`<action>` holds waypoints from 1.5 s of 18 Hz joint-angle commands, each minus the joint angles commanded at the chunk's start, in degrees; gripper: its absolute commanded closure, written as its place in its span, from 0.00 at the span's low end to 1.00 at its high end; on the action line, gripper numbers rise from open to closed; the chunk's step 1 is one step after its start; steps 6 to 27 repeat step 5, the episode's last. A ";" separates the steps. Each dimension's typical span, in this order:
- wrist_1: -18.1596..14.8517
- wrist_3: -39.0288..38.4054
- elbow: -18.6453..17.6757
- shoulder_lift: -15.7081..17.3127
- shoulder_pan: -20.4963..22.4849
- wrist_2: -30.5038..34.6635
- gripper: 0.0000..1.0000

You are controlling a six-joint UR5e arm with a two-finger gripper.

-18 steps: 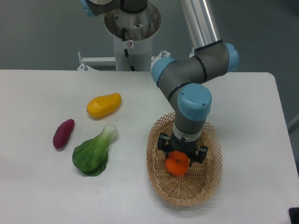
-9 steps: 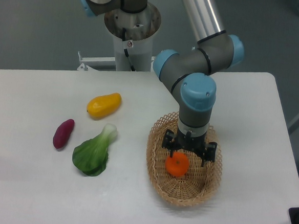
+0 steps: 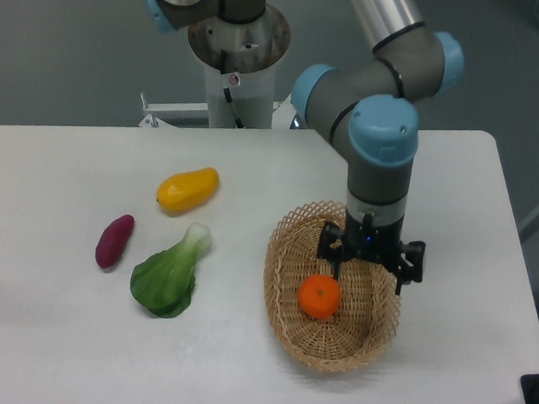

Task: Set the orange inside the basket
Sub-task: 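Raise the open gripper up away from the basket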

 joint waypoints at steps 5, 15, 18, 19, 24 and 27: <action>-2.91 2.30 1.49 1.06 1.23 0.00 0.00; -2.91 2.30 1.49 1.06 1.23 0.00 0.00; -2.91 2.30 1.49 1.06 1.23 0.00 0.00; -2.91 2.30 1.49 1.06 1.23 0.00 0.00; -2.91 2.30 1.49 1.06 1.23 0.00 0.00; -2.91 2.30 1.49 1.06 1.23 0.00 0.00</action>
